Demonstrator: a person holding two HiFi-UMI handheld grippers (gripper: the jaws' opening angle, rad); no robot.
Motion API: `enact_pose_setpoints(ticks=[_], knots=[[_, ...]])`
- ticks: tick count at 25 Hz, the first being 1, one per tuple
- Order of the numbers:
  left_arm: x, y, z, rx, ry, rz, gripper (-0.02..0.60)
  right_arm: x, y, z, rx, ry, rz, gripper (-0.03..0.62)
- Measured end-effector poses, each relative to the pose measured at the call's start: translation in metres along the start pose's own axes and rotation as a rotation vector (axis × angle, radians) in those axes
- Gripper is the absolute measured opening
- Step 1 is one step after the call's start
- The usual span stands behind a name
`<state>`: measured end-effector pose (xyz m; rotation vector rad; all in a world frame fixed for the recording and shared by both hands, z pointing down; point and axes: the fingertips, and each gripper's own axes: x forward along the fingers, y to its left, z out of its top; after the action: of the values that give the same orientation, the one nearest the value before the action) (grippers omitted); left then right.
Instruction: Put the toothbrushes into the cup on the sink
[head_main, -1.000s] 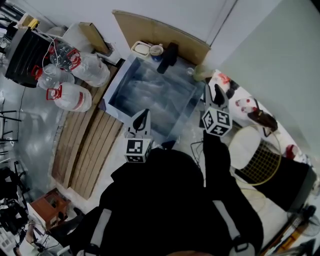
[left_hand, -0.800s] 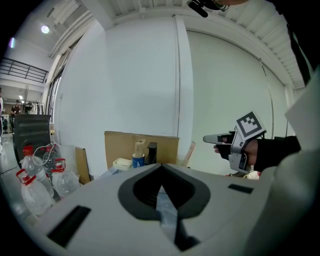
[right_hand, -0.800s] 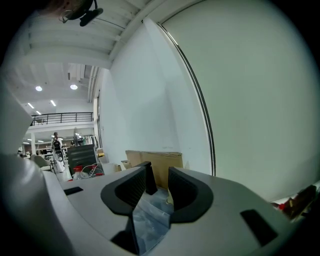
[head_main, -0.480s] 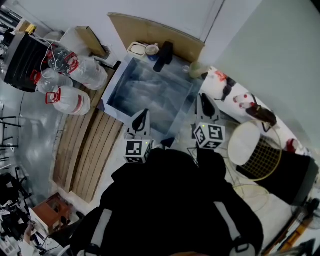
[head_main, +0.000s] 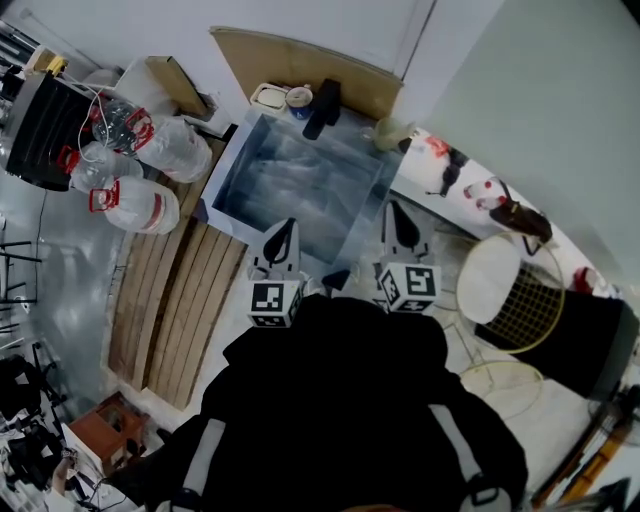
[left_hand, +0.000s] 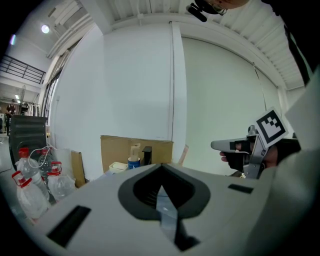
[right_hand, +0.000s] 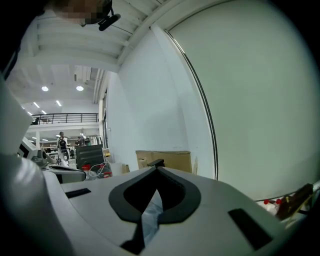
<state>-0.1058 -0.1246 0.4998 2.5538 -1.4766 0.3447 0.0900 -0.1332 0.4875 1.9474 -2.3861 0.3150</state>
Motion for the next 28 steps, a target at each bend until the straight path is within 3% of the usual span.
enact_pose_setpoints(ticks=[28], knots=[[0.005, -0.005, -0.008, -0.009, 0.009, -0.026, 0.002, -0.017, 0.017, -0.018, 0.003, 0.038, 0.041, 0.003]])
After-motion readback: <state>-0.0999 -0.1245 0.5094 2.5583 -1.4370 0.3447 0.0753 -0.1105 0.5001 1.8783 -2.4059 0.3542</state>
